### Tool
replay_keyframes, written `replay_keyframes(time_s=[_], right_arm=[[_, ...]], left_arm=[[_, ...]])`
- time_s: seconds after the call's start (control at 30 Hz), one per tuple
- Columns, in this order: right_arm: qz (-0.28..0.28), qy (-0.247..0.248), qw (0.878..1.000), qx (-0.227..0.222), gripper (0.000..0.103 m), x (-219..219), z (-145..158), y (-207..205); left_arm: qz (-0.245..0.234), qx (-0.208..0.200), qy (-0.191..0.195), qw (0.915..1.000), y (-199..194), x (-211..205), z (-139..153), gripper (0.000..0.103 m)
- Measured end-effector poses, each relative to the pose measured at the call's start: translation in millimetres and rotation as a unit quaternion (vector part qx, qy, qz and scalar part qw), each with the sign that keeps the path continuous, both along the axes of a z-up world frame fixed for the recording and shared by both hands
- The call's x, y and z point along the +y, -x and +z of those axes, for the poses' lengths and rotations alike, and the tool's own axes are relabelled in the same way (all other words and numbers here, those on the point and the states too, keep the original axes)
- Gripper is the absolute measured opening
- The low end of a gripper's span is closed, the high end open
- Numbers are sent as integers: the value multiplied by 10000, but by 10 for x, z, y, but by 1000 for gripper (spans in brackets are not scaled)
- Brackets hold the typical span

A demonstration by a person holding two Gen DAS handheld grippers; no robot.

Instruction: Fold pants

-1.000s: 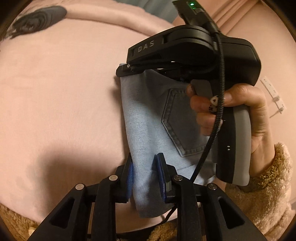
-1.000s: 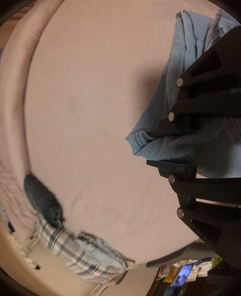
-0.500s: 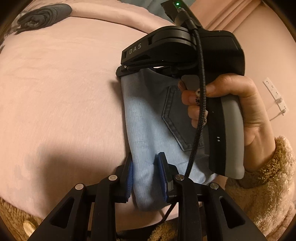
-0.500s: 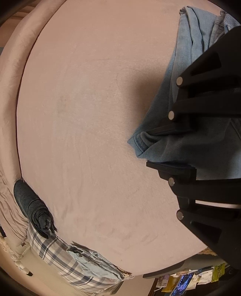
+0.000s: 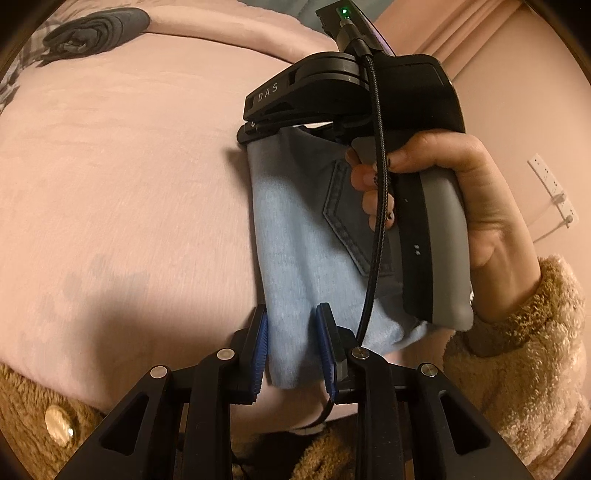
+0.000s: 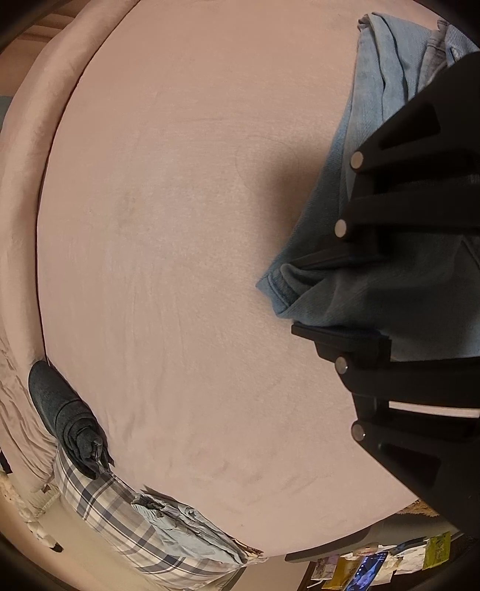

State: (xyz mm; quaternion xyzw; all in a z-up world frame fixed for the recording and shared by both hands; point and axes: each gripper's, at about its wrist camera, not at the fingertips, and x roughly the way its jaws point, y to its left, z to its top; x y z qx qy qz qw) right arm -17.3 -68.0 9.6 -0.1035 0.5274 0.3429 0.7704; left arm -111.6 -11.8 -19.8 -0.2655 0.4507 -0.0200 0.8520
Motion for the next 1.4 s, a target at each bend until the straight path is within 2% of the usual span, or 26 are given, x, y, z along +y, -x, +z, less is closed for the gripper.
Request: replay_keyframes(time_s=[0.17,0.27,0.33,0.4,0.53,0.6,0.63,0.7,0.73,0.83,0.97,1.07,1.2,1.4], right_arm=[[-21,-25,10000,-57,28,7,3,11],[81,-302,9995,38,33,-68,55,-7],[-10,-405,9992,22,43,-144,113,-5],[-176,-395,9985,-323,58,-275,261,55],[-390,-485,9943,-863,71,-602,573,228],[-636,-516,9915,-1008,82,-808,671,268],[-784,-558,9898,-1050,82,-934,711,299],[-1035,-699,9868,-1033,84,-1182,731,352],[-1140,-757,9855,-1003,84,-1277,722,365],[-1351,-904,9823,-927,84,-1498,671,446],[-1479,-801,9771,-1300,84,-1639,750,655],[-1589,-1077,9746,-1152,84,-1786,776,710],[-1846,-887,9693,-1361,84,-1945,749,774],[-2008,-847,9719,-888,84,-2149,494,698]], left_arm=[[-29,74,-61,9999,126,-125,93,26],[-12,119,-158,9998,227,-238,174,26],[-20,121,-144,9998,288,-268,219,26],[-21,178,-82,9998,344,-321,280,25],[-66,227,-108,9997,444,-417,436,25],[-33,141,-107,9998,457,-479,522,26],[13,90,-127,9999,464,-497,568,29],[94,18,-222,9997,486,-494,644,49],[142,15,-296,9995,480,-497,666,51],[256,73,-486,9985,419,-535,711,52],[267,24,-486,9985,305,-476,792,52],[295,47,-683,9972,200,-486,800,52],[225,50,-681,9974,74,-502,770,52],[195,109,-675,9975,9,-360,713,52]])
